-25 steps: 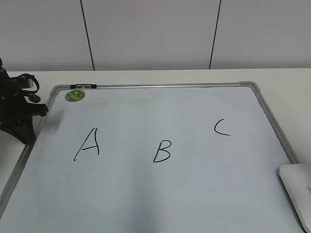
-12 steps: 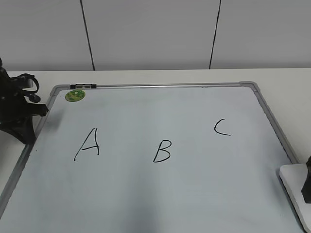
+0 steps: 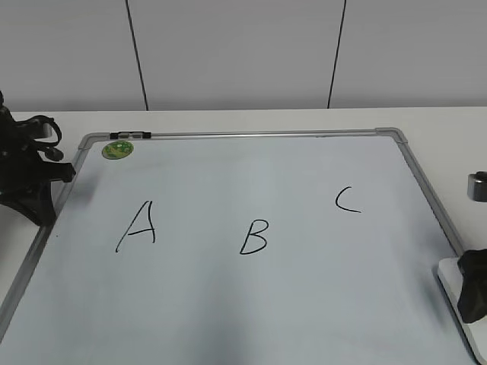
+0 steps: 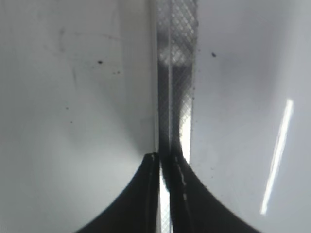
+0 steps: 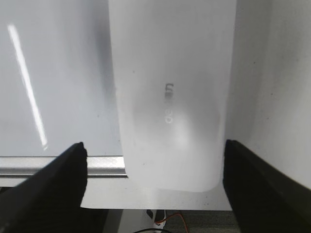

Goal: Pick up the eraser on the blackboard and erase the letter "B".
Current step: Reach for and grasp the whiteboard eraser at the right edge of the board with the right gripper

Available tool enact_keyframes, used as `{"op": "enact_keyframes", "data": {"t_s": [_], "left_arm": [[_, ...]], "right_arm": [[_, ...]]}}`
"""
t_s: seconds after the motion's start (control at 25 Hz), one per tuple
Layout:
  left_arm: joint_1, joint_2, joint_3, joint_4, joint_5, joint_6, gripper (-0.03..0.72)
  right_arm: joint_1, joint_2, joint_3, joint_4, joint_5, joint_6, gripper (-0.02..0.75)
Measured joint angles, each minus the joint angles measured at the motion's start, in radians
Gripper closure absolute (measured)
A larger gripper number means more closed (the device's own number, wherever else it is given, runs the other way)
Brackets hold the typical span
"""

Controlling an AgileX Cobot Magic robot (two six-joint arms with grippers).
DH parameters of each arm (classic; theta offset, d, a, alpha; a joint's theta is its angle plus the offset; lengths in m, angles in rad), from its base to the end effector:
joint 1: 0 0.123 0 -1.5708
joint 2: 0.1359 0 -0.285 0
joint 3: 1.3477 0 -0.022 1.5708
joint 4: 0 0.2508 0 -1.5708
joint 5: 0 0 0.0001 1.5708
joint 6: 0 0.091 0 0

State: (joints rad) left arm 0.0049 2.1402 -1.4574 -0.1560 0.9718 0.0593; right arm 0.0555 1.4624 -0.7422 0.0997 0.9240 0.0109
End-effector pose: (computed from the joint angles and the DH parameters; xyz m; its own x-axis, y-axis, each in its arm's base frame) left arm 0.4055 -0.0097 0.1273 -0.9994 -0.0338 -0.0054 -0.0328 0.9912 -0.1285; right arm 0.2237 0.0197 0.1866 -0.9998 0.0154 -0.0105 0.0145 0.9967 0.0804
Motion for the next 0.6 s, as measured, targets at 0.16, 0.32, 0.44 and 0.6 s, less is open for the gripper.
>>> {"op": "enact_keyframes", "data": {"t_s": [0.16, 0.32, 0.44, 0.6], "left_arm": [[0.0, 0.0, 0.0, 0.0, 0.0, 0.0, 0.657], [0.0, 0.0, 0.0, 0.0, 0.0, 0.0, 0.657], [0.0, 0.0, 0.0, 0.0, 0.0, 0.0, 0.657], [0.0, 0.0, 0.0, 0.0, 0.0, 0.0, 0.657]], "right_arm": [[0.0, 0.031, -0.031, -0.038, -0.008, 0.018, 0.087], [0.007, 0.051, -0.059, -0.058, -0.015, 0.03, 0.087], [0.046, 0.085, -0.065, -0.1, -0.019, 0.062, 0.087], [0.088, 0.115, -0.067, -0.196, -0.025, 0.158, 0.088]]}}
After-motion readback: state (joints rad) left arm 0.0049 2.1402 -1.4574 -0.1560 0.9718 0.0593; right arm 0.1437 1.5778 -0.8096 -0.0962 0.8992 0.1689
